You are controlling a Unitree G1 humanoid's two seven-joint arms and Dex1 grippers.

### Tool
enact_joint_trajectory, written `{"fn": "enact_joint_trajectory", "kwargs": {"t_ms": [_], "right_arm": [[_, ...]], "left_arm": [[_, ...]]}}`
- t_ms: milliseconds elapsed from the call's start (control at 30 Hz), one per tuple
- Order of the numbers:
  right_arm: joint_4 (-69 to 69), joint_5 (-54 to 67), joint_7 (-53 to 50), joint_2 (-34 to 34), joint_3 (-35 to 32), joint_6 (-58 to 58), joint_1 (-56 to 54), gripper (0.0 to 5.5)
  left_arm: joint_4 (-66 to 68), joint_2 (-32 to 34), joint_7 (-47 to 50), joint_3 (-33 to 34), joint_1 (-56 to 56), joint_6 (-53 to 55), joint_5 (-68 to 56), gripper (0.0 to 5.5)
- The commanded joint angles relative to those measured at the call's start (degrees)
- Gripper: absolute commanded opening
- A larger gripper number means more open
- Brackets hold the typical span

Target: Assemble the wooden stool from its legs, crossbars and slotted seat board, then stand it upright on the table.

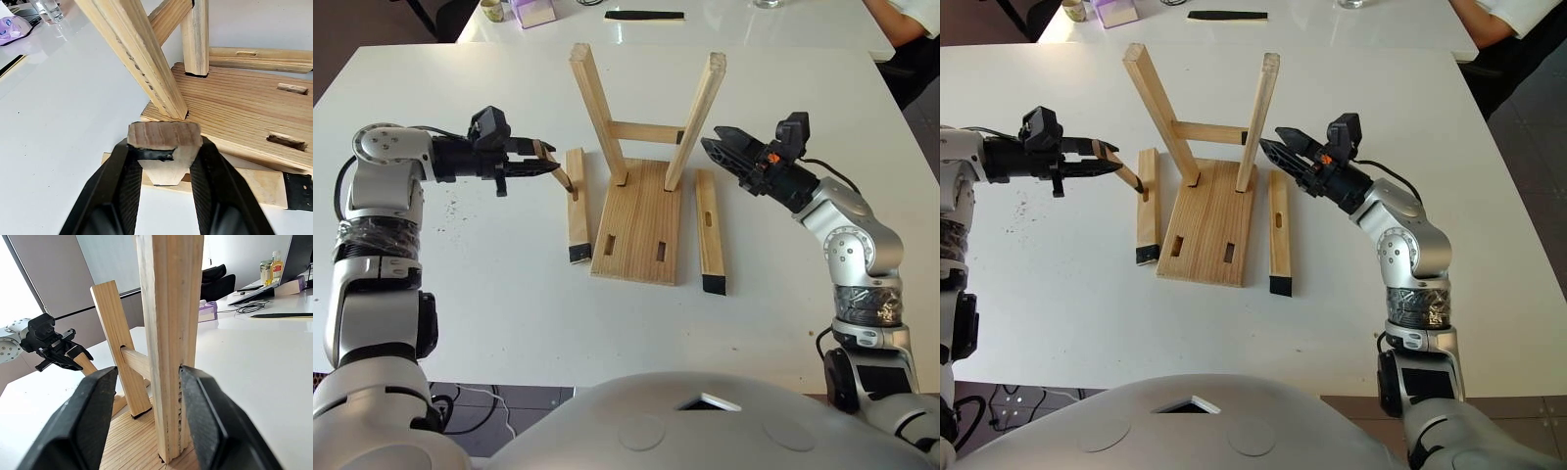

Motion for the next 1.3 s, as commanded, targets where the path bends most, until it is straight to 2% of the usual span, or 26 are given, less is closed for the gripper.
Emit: {"fn": "enact_joint_trajectory", "kwargs": {"t_ms": [33,500,667,867,1300], "right_arm": [[-0.7,-0.08,-0.4,0.25,-0.15,-0.3,0.34,2.31],[-1.01,-0.04,-0.36,0.47,-0.01,0.36,0.63,2.31],[-1.18,-0.07,-0.46,1.06,0.46,0.33,0.92,2.31],[-1.55,-0.35,-1.43,2.6,1.52,-0.02,1.64,2.31],[-2.17,0.0,-3.25,3.67,1.24,0.38,2.76,2.31]], "left_arm": [[-1.26,-0.48,-0.99,0.21,-0.56,1.06,-0.49,1.3],[-5.51,0.32,-3.15,-1.31,4.08,2.38,0.22,1.3],[0.7,1.18,-6.55,-3.69,-0.68,2.94,2.26,1.3],[13.53,-1.66,-8.46,-8.75,-8.33,-2.2,8.0,1.3],[16.13,-3.39,-8.14,-9.32,-3.13,-4.14,8.12,1.3]]}}
